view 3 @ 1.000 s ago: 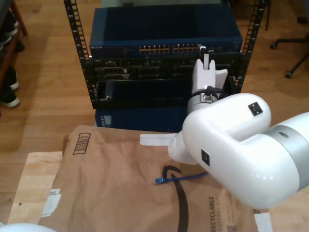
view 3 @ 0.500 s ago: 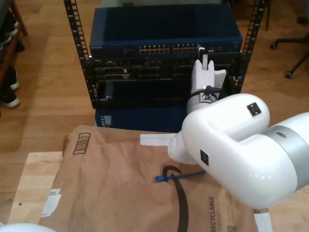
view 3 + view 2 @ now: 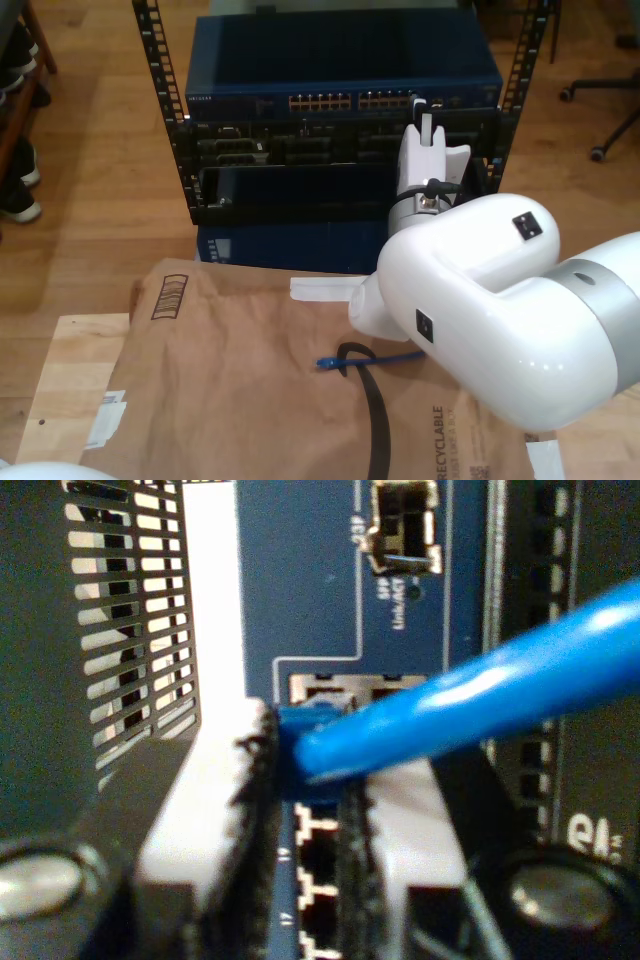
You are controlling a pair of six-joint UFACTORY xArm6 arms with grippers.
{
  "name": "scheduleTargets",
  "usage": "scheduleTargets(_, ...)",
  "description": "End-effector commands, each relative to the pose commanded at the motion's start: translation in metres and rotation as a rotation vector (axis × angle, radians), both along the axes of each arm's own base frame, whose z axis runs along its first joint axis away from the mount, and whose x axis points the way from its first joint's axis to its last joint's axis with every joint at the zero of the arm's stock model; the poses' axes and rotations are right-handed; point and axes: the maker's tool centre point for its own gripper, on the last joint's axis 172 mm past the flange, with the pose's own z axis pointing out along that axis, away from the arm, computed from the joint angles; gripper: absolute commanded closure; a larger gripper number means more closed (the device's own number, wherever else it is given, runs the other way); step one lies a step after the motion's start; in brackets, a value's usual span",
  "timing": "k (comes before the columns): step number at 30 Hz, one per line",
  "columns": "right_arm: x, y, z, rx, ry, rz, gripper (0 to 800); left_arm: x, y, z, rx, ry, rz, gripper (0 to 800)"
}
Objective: Grab the cable and plug it in
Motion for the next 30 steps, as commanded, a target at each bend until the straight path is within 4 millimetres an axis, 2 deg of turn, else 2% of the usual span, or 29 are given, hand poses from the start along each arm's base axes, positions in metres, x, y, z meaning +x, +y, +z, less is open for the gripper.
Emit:
scheduleTargets(14, 0.0010, -0.0007, -0.0035, 0.001, 0.007, 0.000, 800, 0.0000, -0.0004, 0.0001, -0.002, 0.000, 0.000, 2)
scheduleTargets(18, 0.0030, -0.0091, -0.0020, 0.004, 0.004, -0.014, 800, 0.0002, 0.0000, 0.0000, 0.000, 0.000, -0.002, 2)
scheduleTargets(30, 0.0005, -0.0080, 0.0003, 0.005, 0.003, -0.011, 800, 0.0001, -0.0004, 0.0001, -0.002, 0.000, -0.001, 2)
